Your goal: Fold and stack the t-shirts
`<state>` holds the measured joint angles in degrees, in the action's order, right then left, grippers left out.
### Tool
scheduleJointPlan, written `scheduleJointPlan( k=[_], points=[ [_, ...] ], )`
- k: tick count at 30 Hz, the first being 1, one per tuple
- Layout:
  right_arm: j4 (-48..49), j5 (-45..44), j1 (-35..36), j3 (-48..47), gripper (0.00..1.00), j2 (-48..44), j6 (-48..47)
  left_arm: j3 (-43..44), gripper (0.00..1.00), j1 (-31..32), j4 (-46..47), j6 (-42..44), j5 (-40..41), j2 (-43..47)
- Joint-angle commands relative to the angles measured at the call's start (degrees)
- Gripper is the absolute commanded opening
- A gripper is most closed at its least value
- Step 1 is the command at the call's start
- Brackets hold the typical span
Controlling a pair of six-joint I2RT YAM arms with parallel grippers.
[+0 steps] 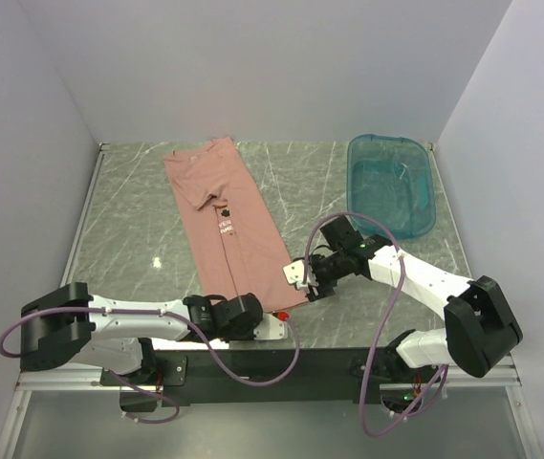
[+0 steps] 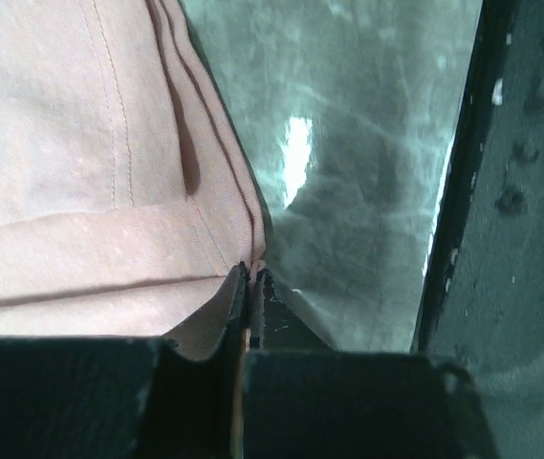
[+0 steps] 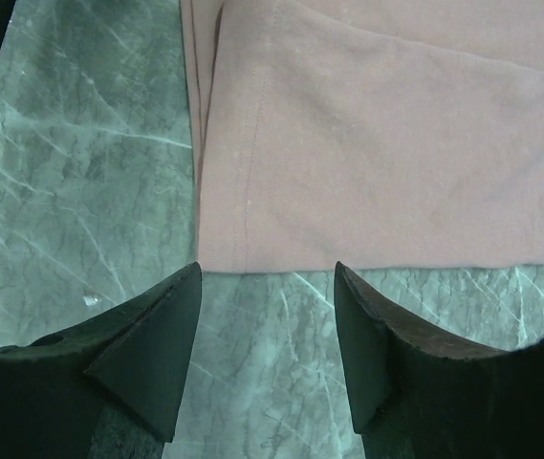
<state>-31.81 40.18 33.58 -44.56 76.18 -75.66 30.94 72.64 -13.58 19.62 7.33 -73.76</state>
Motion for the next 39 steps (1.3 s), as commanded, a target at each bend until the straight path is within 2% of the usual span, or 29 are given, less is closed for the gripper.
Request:
scheduleJointPlan(
  k=[1, 12, 28, 39],
  points=[
    [-1.41, 1.48, 0.25, 0.26, 0.64, -1.21, -1.68, -0.62, 0.0, -0.04, -4.69, -0.11, -1.27, 2.55],
    [0.96, -4.23, 8.77, -1.5, 0.64, 3.62, -1.07, -0.26, 0.0, -1.63, -6.19, 0.77, -1.88, 10.29],
    [5.53, -17.94, 17.12, -1.94, 0.63, 11.09, 3.32, -0.7, 0.0, -2.15, -5.4, 1.04, -3.38, 8.37],
    [3.16, -16.1, 18.8, -4.04, 0.6, 11.62, 5.17, -0.62, 0.0, -2.15, -5.49, 1.04, -3.82, 8.28]
  ],
)
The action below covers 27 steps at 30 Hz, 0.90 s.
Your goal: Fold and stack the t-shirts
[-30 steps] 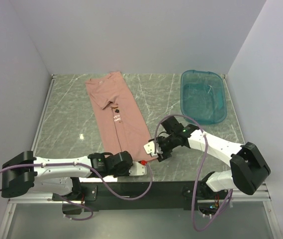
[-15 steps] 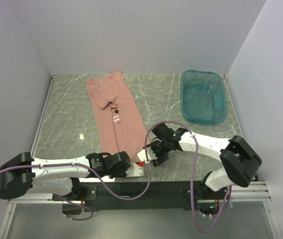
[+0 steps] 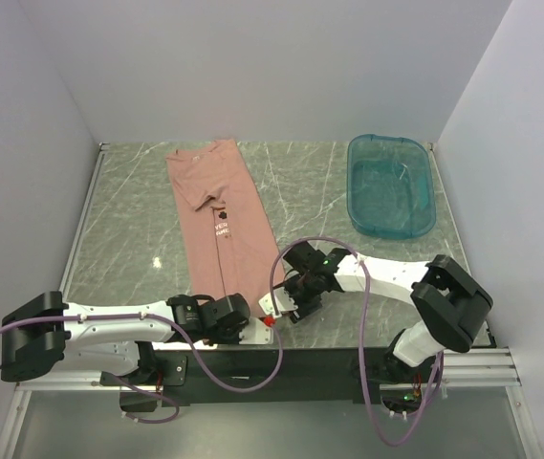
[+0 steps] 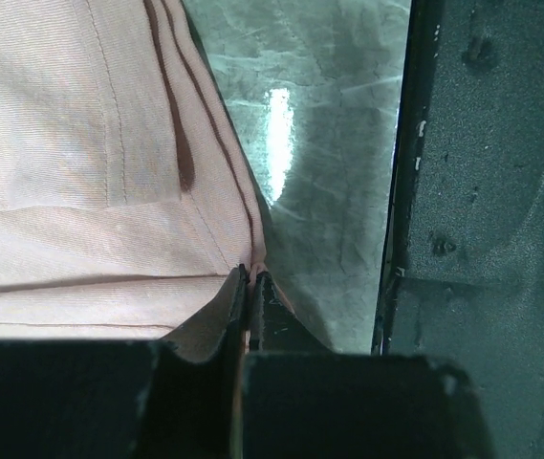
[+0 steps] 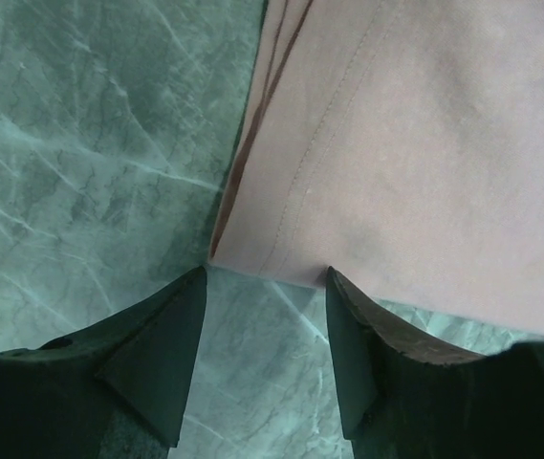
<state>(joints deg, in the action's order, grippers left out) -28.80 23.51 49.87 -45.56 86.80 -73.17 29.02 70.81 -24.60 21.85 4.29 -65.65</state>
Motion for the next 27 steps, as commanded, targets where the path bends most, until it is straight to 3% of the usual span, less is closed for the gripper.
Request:
scheduleJointPlan(
  k=[1, 11, 17, 19, 27],
  points=[
    [-0.03, 0.57, 2.52, -3.13, 0.59, 1.26, 2.68, 1.31, 0.0, -0.32, 5.53, -1.1, -0.78, 0.26],
    [-2.06, 10.68, -5.3, -4.19, 0.6, -3.65, 6.54, 0.87, 0.0, -0.32, 5.53, -0.14, -0.69, 5.7],
    [11.28, 10.59, -7.15, 5.91, 0.65, -12.36, 5.05, 0.78, 0.0, -0.32, 5.62, 0.21, -1.31, 8.52],
    [10.34, 11.99, -8.72, 6.36, 0.65, -12.54, 2.52, 0.69, 0.0, -0.32, 5.53, 0.21, -1.22, 8.61],
    [11.65, 7.72, -2.95, 9.34, 0.65, -11.66, -4.35, 1.31, 0.0, -0.32, 4.47, 0.3, -0.96, 7.29]
  ],
)
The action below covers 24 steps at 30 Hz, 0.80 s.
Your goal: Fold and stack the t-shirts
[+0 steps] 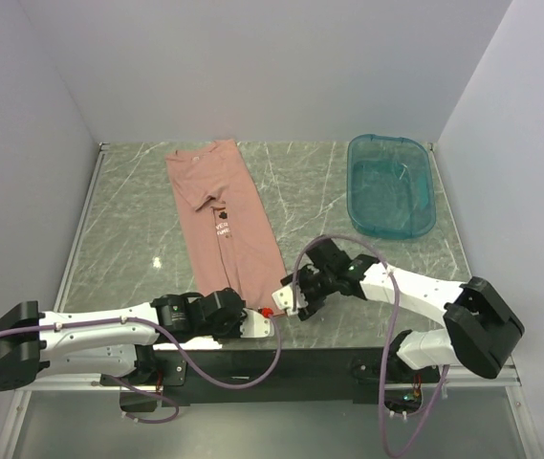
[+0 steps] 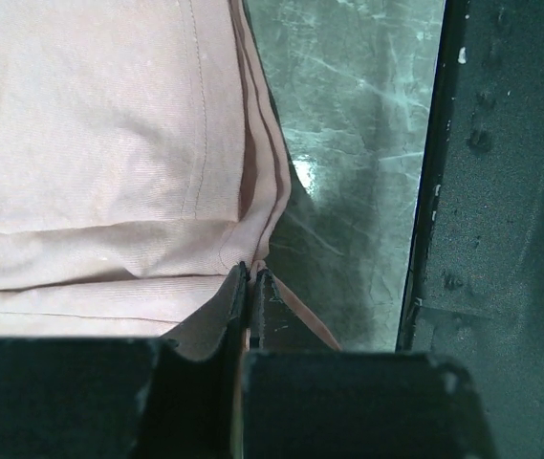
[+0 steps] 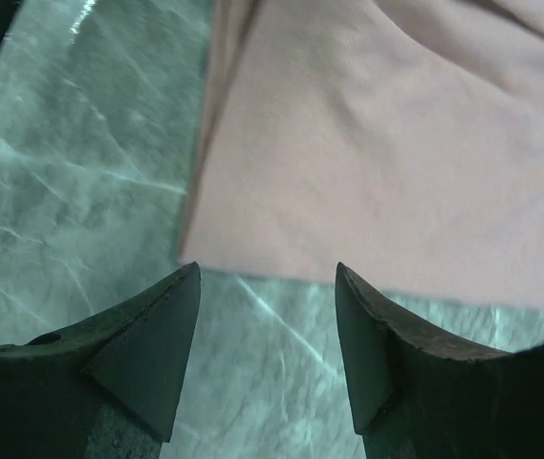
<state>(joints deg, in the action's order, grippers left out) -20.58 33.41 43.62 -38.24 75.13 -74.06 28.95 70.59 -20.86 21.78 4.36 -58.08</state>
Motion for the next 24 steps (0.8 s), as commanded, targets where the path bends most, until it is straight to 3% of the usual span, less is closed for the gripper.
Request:
scheduleJointPlan(
  k=[1, 12, 15, 18, 22, 24],
  points=[
    [4.05, -3.16, 4.19, 2.55, 0.65, 0.62, -3.89, 1.46, 0.0, -0.1, 0.39, 0.46, -1.02, -0.36],
    [15.13, -9.32, 10.52, 6.42, 0.65, 3.96, -3.02, 1.99, 0.0, -0.1, -1.99, 0.9, -1.02, 0.16],
    [16.27, -10.99, 11.49, 6.95, 0.56, 5.19, -3.19, 1.81, 0.0, -0.01, -1.9, 0.89, -1.2, 0.52],
    [15.31, -11.26, 11.49, 6.86, 0.41, 5.46, -3.46, 1.64, 0.0, -0.01, -1.81, 0.98, -1.55, 0.78],
    [14.6, -11.26, 11.58, 7.65, 0.12, 4.59, -4.25, 1.55, 0.0, -0.1, -1.81, 1.16, -1.64, 0.96],
    [14.51, -11.17, 11.58, 8.0, 0.06, 3.97, -4.42, 1.64, 0.0, -0.01, -1.73, 1.16, -1.46, 1.13]
  ],
)
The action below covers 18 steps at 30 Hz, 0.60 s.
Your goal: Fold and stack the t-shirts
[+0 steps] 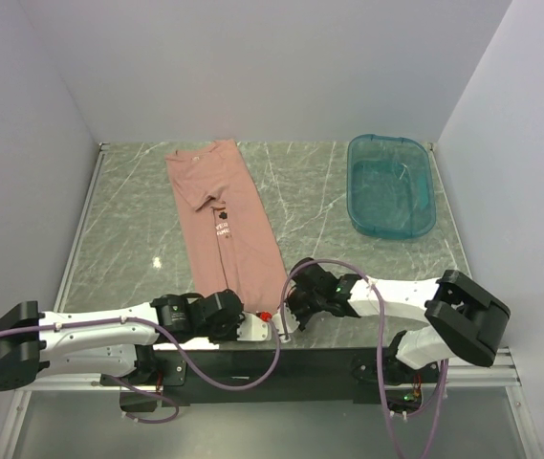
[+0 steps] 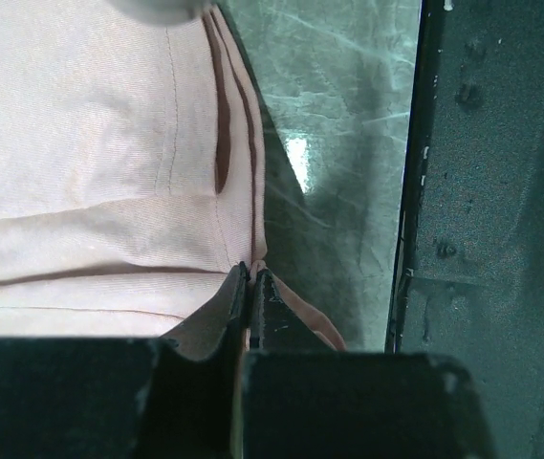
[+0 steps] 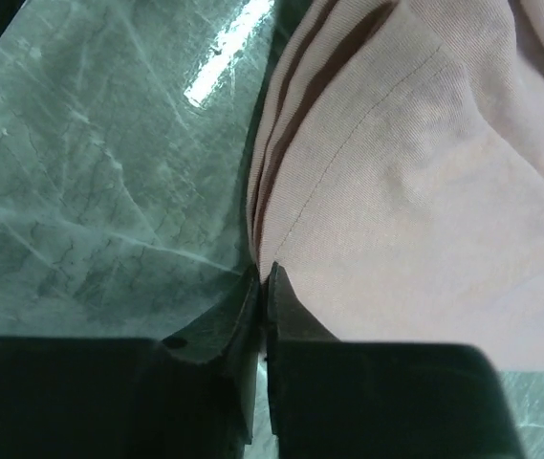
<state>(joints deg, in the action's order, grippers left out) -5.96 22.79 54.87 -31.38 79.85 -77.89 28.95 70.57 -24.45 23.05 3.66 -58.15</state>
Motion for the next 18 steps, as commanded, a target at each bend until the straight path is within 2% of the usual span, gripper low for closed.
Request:
scheduleJointPlan(
  k=[1, 5, 11, 18],
  points=[
    [-0.2, -0.55, 0.32, 1.14, 0.02, -0.93, -0.51, 1.64, 0.0, -0.08, 1.86, -0.11, -0.67, 1.28],
    [-2.29, 1.29, -0.03, -0.78, 0.0, -2.68, 1.68, 1.72, 0.0, -0.08, 1.86, 0.15, -0.67, 1.99],
    [-8.1, 8.85, -4.68, -5.79, 0.0, -5.23, 4.85, 2.43, 0.0, -0.6, 1.33, 2.7, 0.03, 4.0],
    [-10.22, 14.39, -8.64, -9.58, 0.0, -5.5, 7.66, 2.16, 0.0, -2.8, 1.15, 4.2, -1.73, 6.56]
  ],
)
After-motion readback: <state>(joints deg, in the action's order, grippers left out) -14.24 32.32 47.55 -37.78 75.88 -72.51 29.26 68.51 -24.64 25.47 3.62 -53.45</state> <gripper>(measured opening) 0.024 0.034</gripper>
